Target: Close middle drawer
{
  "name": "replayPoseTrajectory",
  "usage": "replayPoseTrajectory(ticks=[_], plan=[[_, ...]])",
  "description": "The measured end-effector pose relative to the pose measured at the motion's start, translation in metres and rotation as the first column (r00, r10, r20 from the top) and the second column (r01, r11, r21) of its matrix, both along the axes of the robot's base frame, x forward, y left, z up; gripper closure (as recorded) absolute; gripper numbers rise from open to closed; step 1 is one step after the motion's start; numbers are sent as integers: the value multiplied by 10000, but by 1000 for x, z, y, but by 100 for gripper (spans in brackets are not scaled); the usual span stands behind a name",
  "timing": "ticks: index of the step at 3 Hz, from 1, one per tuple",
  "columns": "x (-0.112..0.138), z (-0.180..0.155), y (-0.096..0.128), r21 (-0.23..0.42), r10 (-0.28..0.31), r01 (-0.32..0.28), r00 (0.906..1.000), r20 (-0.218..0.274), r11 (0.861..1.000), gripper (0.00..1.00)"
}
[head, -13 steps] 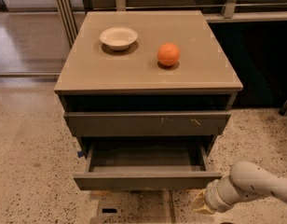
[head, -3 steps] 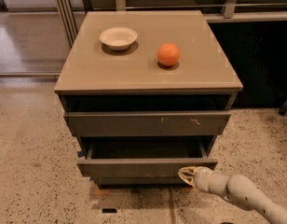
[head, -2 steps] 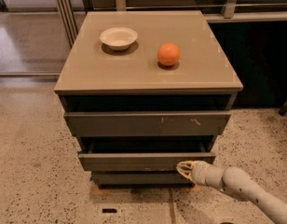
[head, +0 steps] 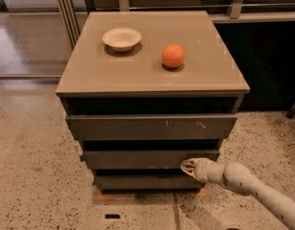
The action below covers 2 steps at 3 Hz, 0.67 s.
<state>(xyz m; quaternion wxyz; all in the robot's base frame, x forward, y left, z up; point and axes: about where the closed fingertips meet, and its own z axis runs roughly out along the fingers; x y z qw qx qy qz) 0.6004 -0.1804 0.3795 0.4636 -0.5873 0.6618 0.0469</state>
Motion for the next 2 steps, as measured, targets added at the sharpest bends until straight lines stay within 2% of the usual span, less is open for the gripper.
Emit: replayPoseTrajectory(ticks=[2], plan=[[-2,0,4,-29,209,-210,9996,-162,9998,100]])
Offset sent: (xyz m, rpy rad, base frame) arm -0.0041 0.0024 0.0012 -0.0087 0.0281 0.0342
